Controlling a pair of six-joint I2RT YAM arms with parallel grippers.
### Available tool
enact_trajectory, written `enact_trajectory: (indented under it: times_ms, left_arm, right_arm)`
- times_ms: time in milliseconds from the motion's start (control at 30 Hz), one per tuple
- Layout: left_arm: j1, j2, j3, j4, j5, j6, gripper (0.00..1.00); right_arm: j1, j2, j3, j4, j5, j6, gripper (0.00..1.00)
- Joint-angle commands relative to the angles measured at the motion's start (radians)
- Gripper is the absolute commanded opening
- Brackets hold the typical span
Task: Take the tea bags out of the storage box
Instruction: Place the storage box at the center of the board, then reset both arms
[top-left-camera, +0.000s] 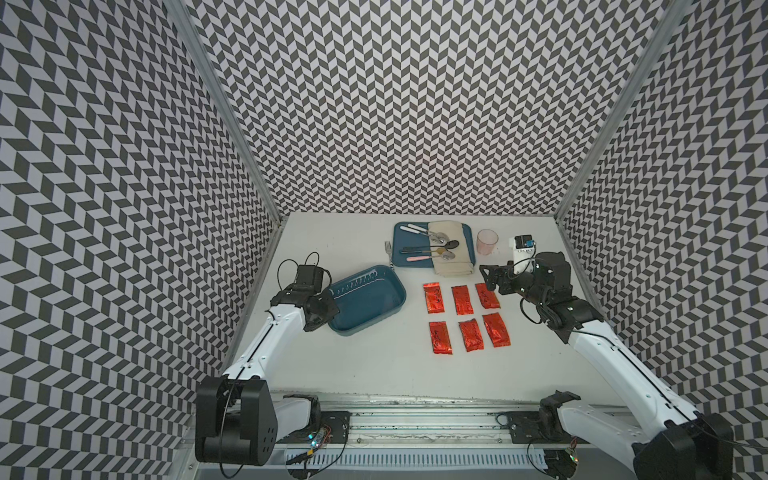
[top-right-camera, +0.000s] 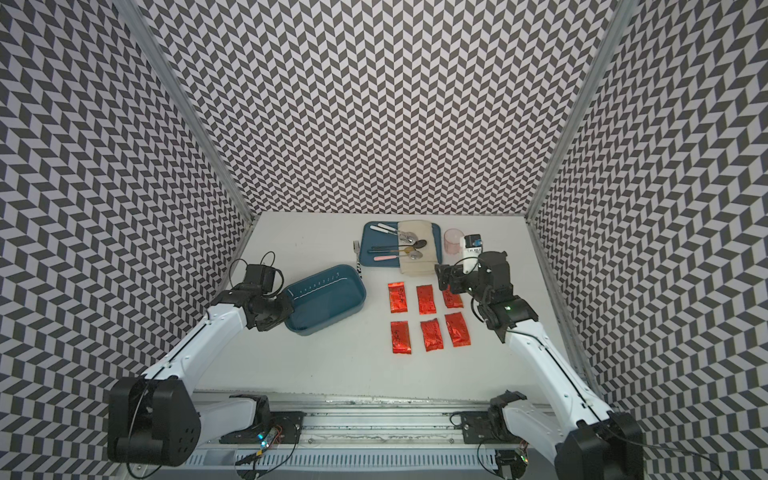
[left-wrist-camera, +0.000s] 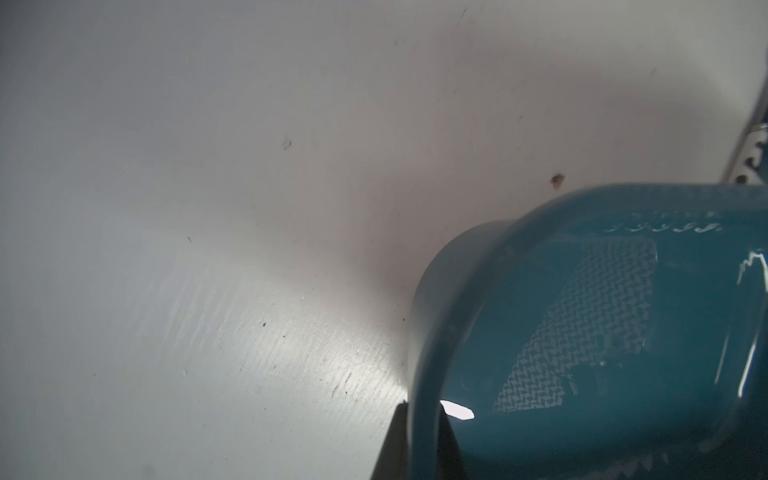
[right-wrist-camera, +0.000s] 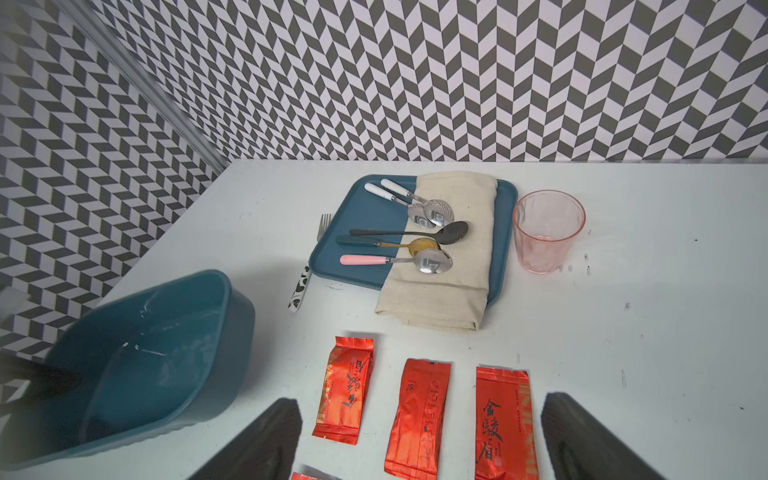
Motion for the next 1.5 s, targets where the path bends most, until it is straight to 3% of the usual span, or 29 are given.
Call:
enact_trajectory:
  times_ms: [0,133,200,267,333,400,533,633,700,800,900,1033,1133,1200,1300,1467]
  left_arm:
    - [-0.011,0.015,-0.019,0.098,0.008,-0.057,0.06]
    - [-0.026,0.06,-0.031,0.107,0.006,-0.065,0.21]
    - [-0.037,0.059,-0.034,0.111,-0.012,-0.071,0.47]
    - [-0.038,0.035,-0.036,0.111,-0.038,-0.08,0.68]
    - [-0.038,-0.001,-0.031,0.1,-0.069,-0.091,0.8]
    - [-0.038,-0.054,-0.019,0.093,-0.102,-0.101,0.86]
    - [-0.068,-0.229,-0.009,0.168,-0.229,-0.119,0.92]
    - [-0.262,-0.417,-0.095,0.439,-0.517,-0.023,1.0]
    - [-0.386,-0.533,-0.268,0.78,-0.669,0.173,1.0]
    - [-0.445,-0.601,-0.534,1.301,-0.69,0.486,1.0]
    - [-0.434,-0.493,-0.572,1.396,-0.772,0.528,0.99]
    - [-0.412,-0.307,-0.594,1.557,-0.78,0.628,0.99]
    - [-0.335,-0.226,-0.654,1.697,-0.708,0.649,1.0]
    - [-0.25,-0.189,-0.688,1.748,-0.625,0.594,0.99]
    - [-0.154,-0.093,-0.71,1.861,-0.537,0.569,1.0]
    - [-0.102,0.13,-0.688,2.102,-0.461,0.646,1.0]
  right_arm:
    - [0.005,-0.035,-0.047,0.087,-0.01,0.019,0.95]
    - [0.004,-0.036,-0.053,0.104,0.005,0.026,0.95]
    - [0.004,-0.033,-0.049,0.101,0.018,0.026,0.97]
    - [0.004,-0.027,-0.042,0.096,0.025,0.025,0.98]
    - [0.005,-0.021,-0.034,0.096,0.029,0.024,0.98]
    - [0.005,-0.02,-0.031,0.1,0.048,0.026,0.98]
    - [0.003,-0.032,-0.049,0.124,0.158,0.029,1.0]
    - [0.001,-0.105,-0.162,0.255,0.28,-0.005,0.99]
    - [-0.005,-0.183,-0.328,0.446,0.41,-0.002,1.0]
    - [-0.007,-0.264,-0.533,0.676,0.527,-0.063,0.99]
    - [-0.012,-0.256,-0.652,0.779,0.623,-0.054,0.99]
    - [-0.027,-0.149,-0.674,0.846,0.653,-0.027,1.0]
    - [-0.044,-0.007,-0.709,1.059,0.66,-0.046,1.0]
    - [-0.053,0.062,-0.636,1.017,0.624,-0.075,1.0]
    - [-0.067,0.162,-0.636,1.191,0.608,-0.126,1.0]
    - [-0.11,0.376,-0.679,1.576,0.518,-0.166,1.0]
